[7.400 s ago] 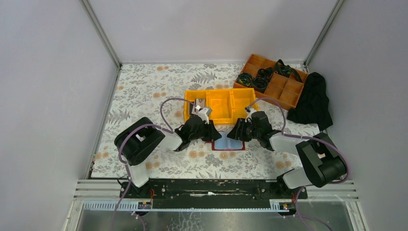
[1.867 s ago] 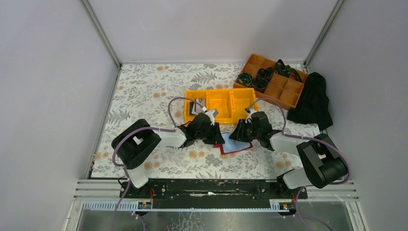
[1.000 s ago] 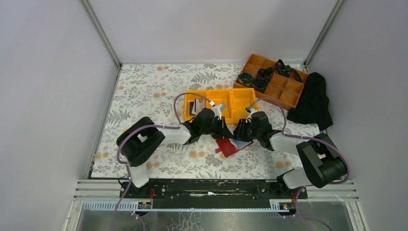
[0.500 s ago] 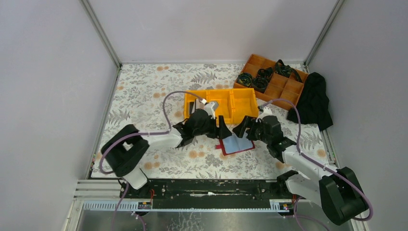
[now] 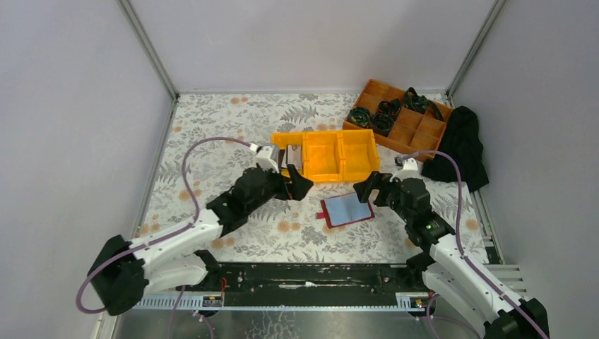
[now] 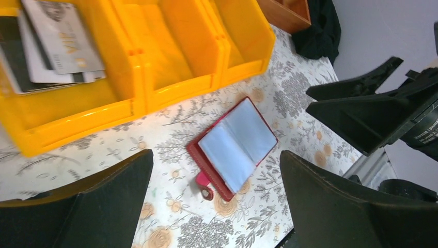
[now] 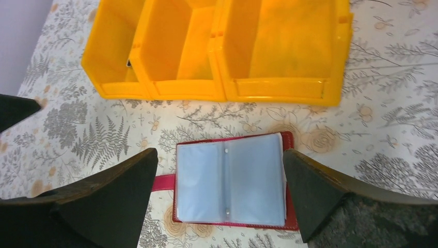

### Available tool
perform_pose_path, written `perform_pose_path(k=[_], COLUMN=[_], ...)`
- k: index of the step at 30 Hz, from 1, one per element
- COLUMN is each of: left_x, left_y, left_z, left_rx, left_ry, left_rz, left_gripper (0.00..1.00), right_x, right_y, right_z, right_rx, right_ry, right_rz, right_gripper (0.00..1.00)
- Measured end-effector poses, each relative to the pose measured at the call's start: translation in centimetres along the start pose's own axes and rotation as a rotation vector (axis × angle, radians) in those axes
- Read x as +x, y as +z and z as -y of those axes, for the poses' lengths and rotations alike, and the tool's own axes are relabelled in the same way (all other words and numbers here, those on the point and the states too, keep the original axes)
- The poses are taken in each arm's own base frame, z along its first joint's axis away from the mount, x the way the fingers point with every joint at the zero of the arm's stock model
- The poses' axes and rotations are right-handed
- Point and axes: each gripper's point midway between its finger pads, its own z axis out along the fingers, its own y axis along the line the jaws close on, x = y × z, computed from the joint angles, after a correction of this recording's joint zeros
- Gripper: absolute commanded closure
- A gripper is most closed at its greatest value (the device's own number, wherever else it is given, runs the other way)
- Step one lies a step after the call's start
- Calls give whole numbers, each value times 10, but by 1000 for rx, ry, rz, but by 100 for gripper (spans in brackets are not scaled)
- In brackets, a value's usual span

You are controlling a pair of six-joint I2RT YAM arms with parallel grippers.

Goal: Take the credit cards out of the card holder

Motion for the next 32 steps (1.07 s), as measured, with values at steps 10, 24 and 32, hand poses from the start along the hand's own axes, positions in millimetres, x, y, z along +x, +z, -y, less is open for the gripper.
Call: perform_pose_path(k=[10,24,32], left_x=[-43,-20,-1], left_y=[-67,-78,-78], left_z=[-11,-55,-73], left_rx=[-67,-202,-251], left_ry=[1,32,43], left_rz=[193,204,171], left_gripper=[0,0,0], right_x=[2,27,26], right_y=[-24,-40,-40], right_z=[10,27,26], right_rx=[49,91,88], right_ry=[-3,20,26], right_rz=[14,-8,-5], right_gripper=[1,1,1])
